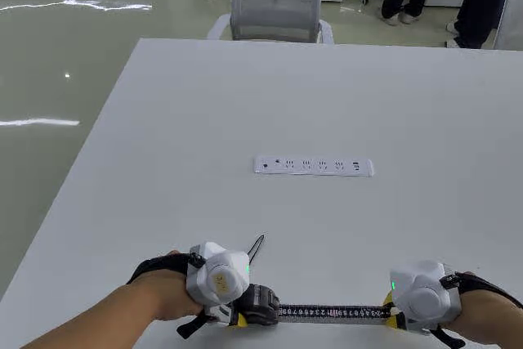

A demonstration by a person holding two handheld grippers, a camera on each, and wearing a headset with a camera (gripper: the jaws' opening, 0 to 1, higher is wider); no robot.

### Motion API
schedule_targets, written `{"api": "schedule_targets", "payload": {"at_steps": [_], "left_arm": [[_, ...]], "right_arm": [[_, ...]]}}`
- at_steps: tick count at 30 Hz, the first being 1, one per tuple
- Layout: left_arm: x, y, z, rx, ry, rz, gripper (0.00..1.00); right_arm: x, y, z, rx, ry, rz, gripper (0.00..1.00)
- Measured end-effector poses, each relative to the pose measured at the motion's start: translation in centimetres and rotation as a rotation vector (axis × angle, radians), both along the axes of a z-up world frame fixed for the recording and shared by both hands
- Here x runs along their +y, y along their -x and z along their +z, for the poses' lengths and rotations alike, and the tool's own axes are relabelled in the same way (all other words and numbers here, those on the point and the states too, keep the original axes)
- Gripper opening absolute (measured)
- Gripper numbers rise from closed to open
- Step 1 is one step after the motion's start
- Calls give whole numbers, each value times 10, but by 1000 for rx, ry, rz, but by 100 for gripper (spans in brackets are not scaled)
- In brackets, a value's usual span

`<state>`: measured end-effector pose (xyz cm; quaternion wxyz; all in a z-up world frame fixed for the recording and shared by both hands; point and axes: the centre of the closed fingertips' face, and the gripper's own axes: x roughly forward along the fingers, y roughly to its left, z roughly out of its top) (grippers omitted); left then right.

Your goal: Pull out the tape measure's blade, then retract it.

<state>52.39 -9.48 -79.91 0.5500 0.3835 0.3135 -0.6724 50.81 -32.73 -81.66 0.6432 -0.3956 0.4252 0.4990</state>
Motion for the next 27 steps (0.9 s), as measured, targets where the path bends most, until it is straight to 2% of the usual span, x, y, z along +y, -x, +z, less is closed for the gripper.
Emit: {"api": "schedule_targets", "payload": {"at_steps": [27], "left_arm": [[0,0,1,-2,-2,-2,29]], "right_arm": [[-14,0,0,-6,19,-14,12]]}}
